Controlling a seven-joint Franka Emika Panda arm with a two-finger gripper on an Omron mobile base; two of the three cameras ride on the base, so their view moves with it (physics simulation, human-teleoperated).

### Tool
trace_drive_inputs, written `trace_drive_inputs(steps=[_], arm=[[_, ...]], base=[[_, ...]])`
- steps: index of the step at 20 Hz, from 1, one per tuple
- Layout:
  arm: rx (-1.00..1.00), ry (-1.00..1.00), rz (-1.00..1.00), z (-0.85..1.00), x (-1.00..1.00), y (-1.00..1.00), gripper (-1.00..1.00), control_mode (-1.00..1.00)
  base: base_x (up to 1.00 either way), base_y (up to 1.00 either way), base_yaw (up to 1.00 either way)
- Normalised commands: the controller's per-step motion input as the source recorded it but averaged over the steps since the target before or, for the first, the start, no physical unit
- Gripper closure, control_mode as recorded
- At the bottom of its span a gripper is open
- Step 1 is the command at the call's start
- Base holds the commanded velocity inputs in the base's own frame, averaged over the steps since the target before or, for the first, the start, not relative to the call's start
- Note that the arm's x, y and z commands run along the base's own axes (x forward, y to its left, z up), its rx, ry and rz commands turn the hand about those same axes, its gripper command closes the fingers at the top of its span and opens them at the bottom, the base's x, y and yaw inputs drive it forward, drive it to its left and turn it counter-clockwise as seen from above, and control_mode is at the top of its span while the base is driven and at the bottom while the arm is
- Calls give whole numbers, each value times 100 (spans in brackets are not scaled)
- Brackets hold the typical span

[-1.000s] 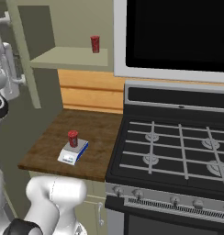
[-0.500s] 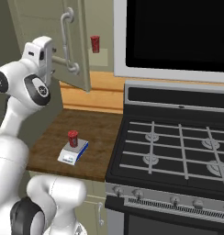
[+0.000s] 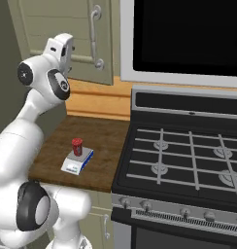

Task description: Pick the yogurt and place it on the digital scale for weighing, and close the cabinet.

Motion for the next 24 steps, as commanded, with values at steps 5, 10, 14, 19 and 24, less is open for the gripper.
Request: trace_drive_inputs(steps=[5, 10, 14, 19, 24], arm=[[2, 3, 0, 0, 72, -25, -100, -100], [1, 2, 2, -1, 69, -21, -100, -100], [0, 6, 1, -10, 84, -16, -100, -100], [0, 8, 2, -22, 70, -15, -100, -100], [0, 22, 3, -37, 70, -17, -100, -100]], base=[[0, 0, 0], [0, 0, 0], [0, 0, 0], [0, 0, 0], [0, 0, 0]])
